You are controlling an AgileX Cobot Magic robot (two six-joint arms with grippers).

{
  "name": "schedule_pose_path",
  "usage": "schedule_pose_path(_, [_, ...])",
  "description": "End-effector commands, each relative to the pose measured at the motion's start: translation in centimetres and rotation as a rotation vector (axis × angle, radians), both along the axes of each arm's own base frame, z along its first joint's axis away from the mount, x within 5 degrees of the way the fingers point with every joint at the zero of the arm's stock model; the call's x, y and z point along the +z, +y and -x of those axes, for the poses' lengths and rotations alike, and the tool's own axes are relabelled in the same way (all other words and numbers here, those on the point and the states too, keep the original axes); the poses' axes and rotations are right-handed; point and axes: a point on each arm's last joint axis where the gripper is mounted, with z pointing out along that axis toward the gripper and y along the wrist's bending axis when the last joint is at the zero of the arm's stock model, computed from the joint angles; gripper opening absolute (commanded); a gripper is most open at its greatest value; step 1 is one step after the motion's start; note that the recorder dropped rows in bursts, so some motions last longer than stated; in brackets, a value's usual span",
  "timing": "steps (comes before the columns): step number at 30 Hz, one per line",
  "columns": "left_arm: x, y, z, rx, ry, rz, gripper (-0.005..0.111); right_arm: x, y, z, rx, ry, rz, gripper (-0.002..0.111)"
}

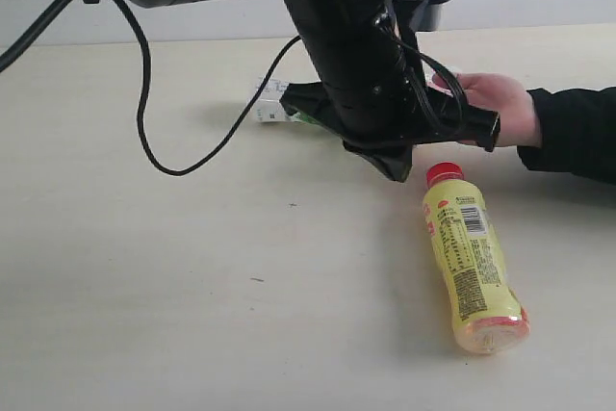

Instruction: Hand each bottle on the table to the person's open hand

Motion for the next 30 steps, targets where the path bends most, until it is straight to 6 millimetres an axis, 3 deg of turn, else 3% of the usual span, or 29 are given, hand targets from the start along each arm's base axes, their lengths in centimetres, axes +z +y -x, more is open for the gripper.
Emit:
schedule_pose_path(1, [0.9, -0.7, 0.3, 0.047, 0.034, 0.117, 0.0, -0.1, 0.0, 0.0, -0.002, -0.009, 0.003, 0.0])
schedule_pose_path(7, [1.5, -1.8, 0.3, 0.099, 0.076, 0.264, 0.0, -0.1, 0.0, 0.0, -0.002, -0.009, 0.003, 0.0])
schedule_pose_path(17, [1.3, -1.5, 0.1, 0.03, 0.007, 0.217, 0.0, -0.1, 0.0, 0.0, -0.002, -0.009, 0.003, 0.0])
schedule_pose_path(21, [1.3, -1.4, 0.1, -0.159, -0.088, 0.182, 0.0, -0.1, 0.0, 0.0, -0.002, -0.009, 0.003, 0.0])
schedule_pose_path(25, [1.2, -0.4, -0.4, -0.436, -0.271, 0.032, 0.0, -0.1, 0.0, 0.0, -0.002, -0.009, 0.003, 0.0])
schedule_pose_path(30, [1.1, 2.2, -3.3, -0.469, -0.377, -0.138, 0.0, -0.1, 0.0, 0.0, -0.002, -0.009, 0.003, 0.0])
